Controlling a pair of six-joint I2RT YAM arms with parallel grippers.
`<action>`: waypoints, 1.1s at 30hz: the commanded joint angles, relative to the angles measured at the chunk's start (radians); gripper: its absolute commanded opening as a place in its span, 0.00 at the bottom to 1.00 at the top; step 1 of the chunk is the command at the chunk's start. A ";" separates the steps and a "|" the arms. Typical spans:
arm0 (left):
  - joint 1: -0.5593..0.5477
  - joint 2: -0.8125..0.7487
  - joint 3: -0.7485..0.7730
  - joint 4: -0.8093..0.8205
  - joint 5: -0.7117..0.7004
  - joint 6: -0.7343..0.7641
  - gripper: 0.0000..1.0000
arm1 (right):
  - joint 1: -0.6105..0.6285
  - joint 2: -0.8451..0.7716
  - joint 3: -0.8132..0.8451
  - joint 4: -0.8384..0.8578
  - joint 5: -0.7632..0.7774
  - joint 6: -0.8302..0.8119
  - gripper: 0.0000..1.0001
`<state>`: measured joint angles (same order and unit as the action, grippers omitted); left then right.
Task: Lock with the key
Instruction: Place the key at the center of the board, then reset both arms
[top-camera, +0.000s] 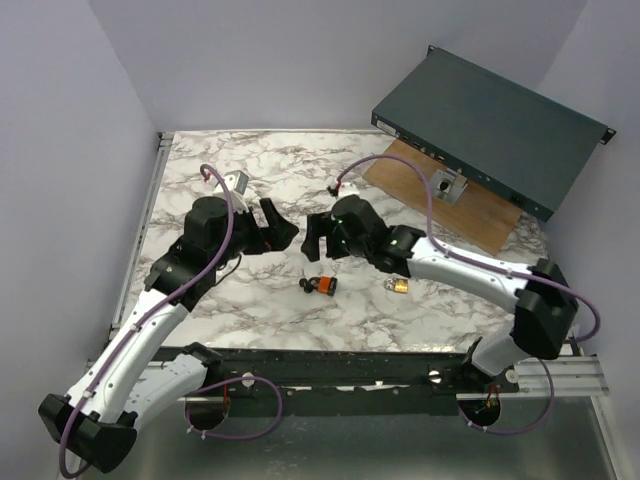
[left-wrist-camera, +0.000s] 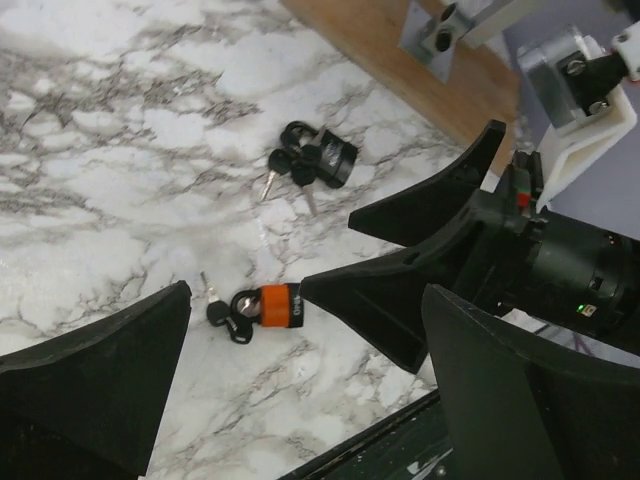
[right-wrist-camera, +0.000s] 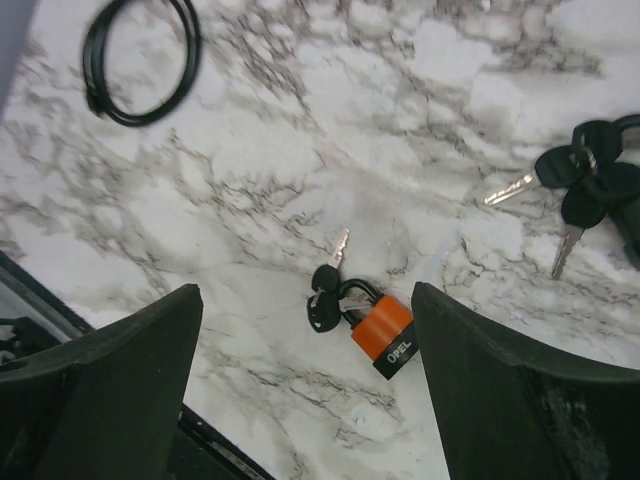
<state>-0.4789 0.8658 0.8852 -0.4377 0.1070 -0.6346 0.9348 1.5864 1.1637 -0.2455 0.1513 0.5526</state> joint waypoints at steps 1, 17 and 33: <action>0.004 -0.012 0.161 -0.080 0.097 0.095 0.98 | 0.004 -0.152 0.043 0.000 0.098 -0.017 0.91; 0.004 0.020 0.530 -0.282 0.052 0.244 0.99 | 0.004 -0.440 0.067 0.062 0.203 -0.064 1.00; 0.003 0.007 0.505 -0.288 0.046 0.267 0.98 | 0.004 -0.417 0.071 0.070 0.205 -0.074 1.00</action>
<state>-0.4789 0.8803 1.3998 -0.7052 0.1707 -0.3840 0.9348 1.1648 1.2419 -0.1963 0.3283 0.4950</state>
